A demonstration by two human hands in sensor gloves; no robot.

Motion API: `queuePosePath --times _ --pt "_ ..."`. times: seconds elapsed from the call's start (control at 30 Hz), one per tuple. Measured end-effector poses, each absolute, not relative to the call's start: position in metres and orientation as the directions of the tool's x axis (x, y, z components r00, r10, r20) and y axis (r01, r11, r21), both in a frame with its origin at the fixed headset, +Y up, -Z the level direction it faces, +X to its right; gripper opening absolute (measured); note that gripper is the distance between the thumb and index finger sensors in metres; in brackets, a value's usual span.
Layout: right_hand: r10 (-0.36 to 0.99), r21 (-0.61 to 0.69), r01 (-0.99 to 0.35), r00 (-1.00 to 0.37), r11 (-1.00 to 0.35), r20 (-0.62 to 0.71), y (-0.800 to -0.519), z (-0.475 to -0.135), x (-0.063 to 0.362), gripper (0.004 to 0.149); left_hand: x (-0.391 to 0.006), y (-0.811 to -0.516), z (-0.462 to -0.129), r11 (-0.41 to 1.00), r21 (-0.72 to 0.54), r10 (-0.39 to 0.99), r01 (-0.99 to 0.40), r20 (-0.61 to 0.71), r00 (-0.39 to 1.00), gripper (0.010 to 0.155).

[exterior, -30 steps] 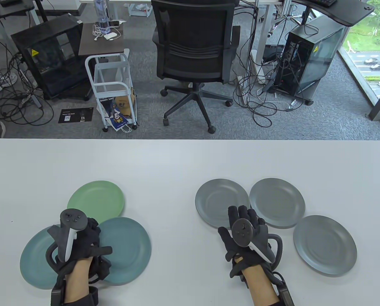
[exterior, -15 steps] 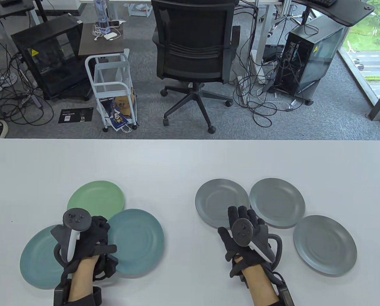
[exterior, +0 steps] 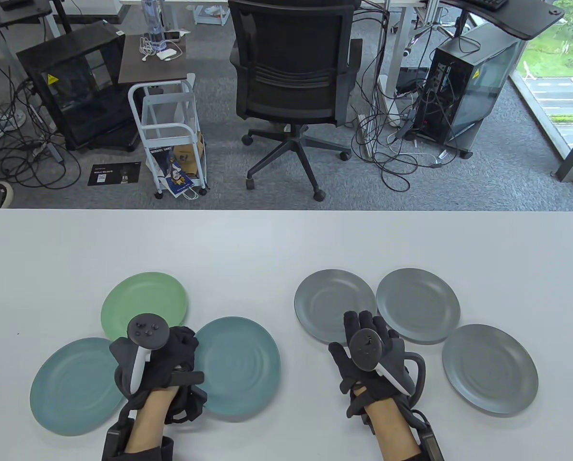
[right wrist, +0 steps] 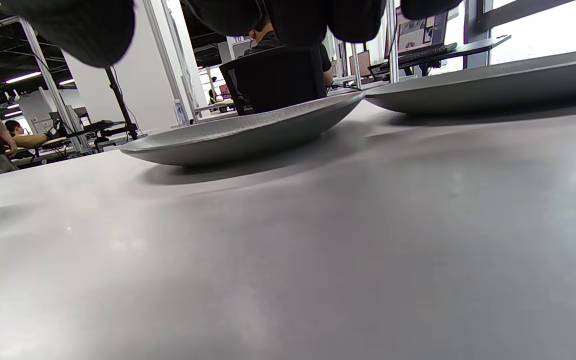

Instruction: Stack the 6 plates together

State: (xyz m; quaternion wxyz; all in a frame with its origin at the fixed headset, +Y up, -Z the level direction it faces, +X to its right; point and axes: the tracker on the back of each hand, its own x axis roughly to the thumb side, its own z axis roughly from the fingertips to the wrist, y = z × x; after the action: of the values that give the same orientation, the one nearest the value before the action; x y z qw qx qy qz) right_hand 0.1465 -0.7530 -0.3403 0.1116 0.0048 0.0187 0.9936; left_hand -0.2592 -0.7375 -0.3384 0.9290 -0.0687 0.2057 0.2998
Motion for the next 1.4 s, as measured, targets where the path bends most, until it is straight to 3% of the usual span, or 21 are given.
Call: queuePosePath --times 0.73,1.07,1.4 --pt "0.226 0.054 -0.225 -0.974 -0.973 0.008 -0.754 -0.341 0.146 0.073 -0.214 -0.756 -0.341 0.848 -0.118 0.444 -0.516 -0.372 0.815 0.042" --pt "0.228 0.061 -0.227 -0.974 -0.972 0.008 -0.754 -0.341 0.146 0.073 -0.193 -0.764 -0.343 0.952 -0.196 0.148 -0.234 -0.374 0.915 0.043" --pt "0.229 0.072 -0.227 -0.973 -0.971 0.009 -0.755 -0.341 0.145 0.072 -0.2 -0.755 -0.339 0.967 -0.13 0.149 -0.219 -0.409 0.9 0.051"
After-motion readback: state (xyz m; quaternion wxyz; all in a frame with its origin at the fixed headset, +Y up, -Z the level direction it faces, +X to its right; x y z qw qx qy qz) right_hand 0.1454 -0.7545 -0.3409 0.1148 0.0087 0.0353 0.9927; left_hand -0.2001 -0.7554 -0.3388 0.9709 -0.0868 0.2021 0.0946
